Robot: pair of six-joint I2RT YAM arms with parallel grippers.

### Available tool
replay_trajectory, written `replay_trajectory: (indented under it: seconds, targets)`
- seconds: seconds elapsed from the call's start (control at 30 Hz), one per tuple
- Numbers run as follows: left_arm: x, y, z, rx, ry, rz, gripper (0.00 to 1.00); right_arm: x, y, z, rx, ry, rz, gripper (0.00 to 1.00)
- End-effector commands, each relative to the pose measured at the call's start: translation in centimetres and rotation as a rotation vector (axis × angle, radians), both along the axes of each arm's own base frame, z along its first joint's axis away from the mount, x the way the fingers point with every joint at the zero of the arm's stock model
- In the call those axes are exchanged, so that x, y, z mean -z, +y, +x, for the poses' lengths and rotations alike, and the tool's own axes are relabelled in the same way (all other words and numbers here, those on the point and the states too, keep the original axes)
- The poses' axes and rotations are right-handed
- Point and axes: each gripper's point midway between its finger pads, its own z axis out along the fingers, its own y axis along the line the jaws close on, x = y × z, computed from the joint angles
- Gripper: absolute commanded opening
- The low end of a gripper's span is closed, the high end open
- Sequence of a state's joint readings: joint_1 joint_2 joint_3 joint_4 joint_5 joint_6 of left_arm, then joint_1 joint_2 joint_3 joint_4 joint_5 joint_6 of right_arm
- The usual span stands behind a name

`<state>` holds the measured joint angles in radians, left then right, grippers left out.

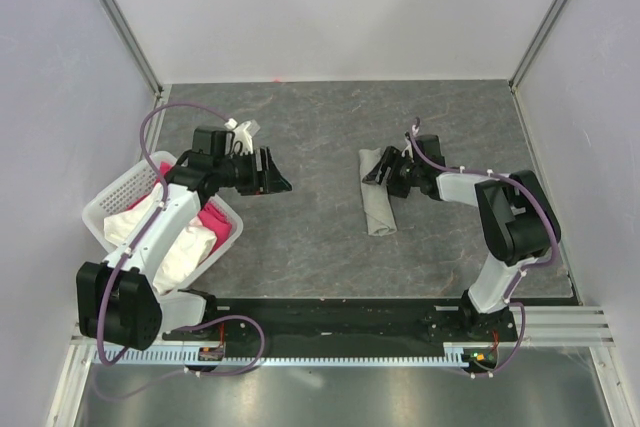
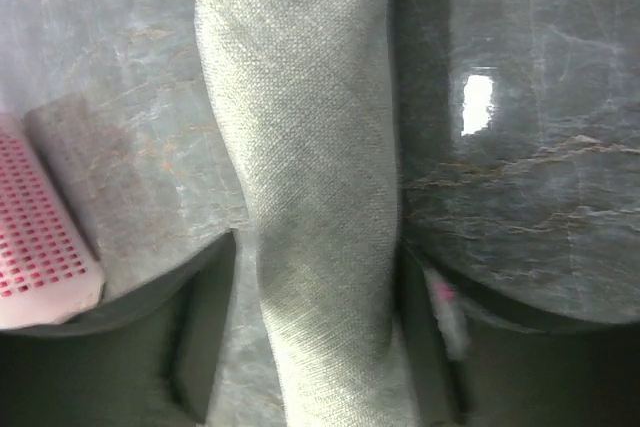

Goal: Fold the napkin, place the utensils inside, and roll it up
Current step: Roll the napkin with the utensil

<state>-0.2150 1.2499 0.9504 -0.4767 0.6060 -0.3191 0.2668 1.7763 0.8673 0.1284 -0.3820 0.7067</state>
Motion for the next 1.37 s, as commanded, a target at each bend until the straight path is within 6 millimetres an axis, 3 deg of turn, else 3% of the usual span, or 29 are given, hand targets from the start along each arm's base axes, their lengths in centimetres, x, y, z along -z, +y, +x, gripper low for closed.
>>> replay_trajectory:
  seconds: [0.0, 0.13, 0.33, 0.43, 0.53, 0.57, 0.63, 0.67, 0.7, 0.77, 0.8, 0.87, 1.0, 1.33]
  targets:
    - [-0.4, 0.3, -0.1, 0.029, -0.053, 0.001, 0.72, 2.2, -2.3, -0.6, 0.042, 0.037, -0.128, 0.78]
    - [-0.4, 0.3, -0.2, 0.028, -0.057, -0.001, 0.73, 0.8, -1.9, 0.1, -0.009, -0.004, -0.132, 0.92]
    - [-1.3, 0.6, 0.0, 0.018, -0.114, 0.004, 0.82, -2.5, -3.2, 1.2, -0.014, -0.104, -0.217, 0.98]
    - [-2.5, 1.0, 0.3, -0.004, -0.189, 0.012, 0.85, -5.2, -4.1, 1.7, -0.008, -0.183, -0.259, 0.98]
    - [-4.6, 1.8, 0.3, -0.053, -0.275, 0.02, 0.86, -8.7, -4.8, 1.4, -0.024, -0.302, -0.295, 0.98]
    - [-6.2, 2.1, 0.1, -0.087, -0.336, 0.01, 0.86, -11.0, -5.0, 1.3, -0.024, -0.371, -0.294, 0.98]
    - [-7.3, 3.1, -0.1, -0.143, -0.413, 0.022, 0.86, -12.2, -5.4, 0.5, -0.049, -0.439, -0.326, 0.98]
    - [-7.9, 3.5, -0.2, -0.164, -0.451, 0.025, 0.86, -14.6, -5.8, 0.2, -0.035, -0.52, -0.331, 0.98]
    - [-10.0, 4.0, -0.8, -0.195, -0.542, 0.015, 0.87, -14.5, -6.2, -0.6, -0.039, -0.539, -0.346, 0.98]
    - [-10.6, 4.8, -1.6, -0.222, -0.597, 0.024, 0.92, -16.2, -6.9, -1.9, -0.04, -0.632, -0.373, 0.98]
    - [-11.6, 5.6, -2.1, -0.267, -0.645, 0.029, 0.94, -16.6, -7.2, -2.3, -0.034, -0.656, -0.385, 0.98]
    - [-11.5, 6.4, -2.7, -0.306, -0.672, 0.042, 1.0, -17.4, -8.0, -3.3, -0.032, -0.709, -0.419, 0.98]
    - [-11.1, 8.0, -3.8, -0.371, -0.715, 0.078, 1.0, -17.7, -9.1, -4.3, -0.009, -0.753, -0.465, 0.98]
    - [-11.0, 9.4, -5.5, -0.425, -0.745, 0.106, 1.0, -17.3, -8.6, -5.0, -0.036, -0.754, -0.432, 0.98]
